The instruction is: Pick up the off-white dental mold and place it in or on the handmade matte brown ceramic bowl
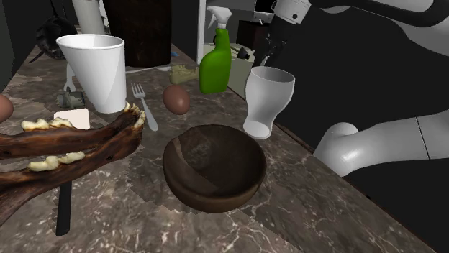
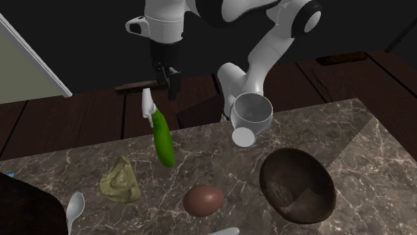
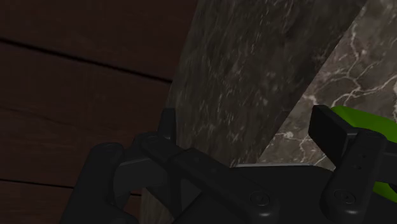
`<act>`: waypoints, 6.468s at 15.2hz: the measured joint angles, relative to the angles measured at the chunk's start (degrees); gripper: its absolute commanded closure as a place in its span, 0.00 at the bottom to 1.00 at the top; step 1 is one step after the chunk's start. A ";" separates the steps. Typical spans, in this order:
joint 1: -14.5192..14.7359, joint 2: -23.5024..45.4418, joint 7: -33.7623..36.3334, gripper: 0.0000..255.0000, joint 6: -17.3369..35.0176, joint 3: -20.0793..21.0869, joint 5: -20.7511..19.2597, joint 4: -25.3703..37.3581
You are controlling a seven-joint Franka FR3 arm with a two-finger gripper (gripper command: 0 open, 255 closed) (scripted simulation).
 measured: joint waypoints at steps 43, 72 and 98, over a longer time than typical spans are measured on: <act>-0.95 46.92 31.17 1.00 12.54 18.77 -6.53 35.61; -0.69 41.31 11.88 0.00 19.52 17.60 0.51 27.27; -0.74 43.17 12.76 1.00 11.72 17.71 -0.38 36.88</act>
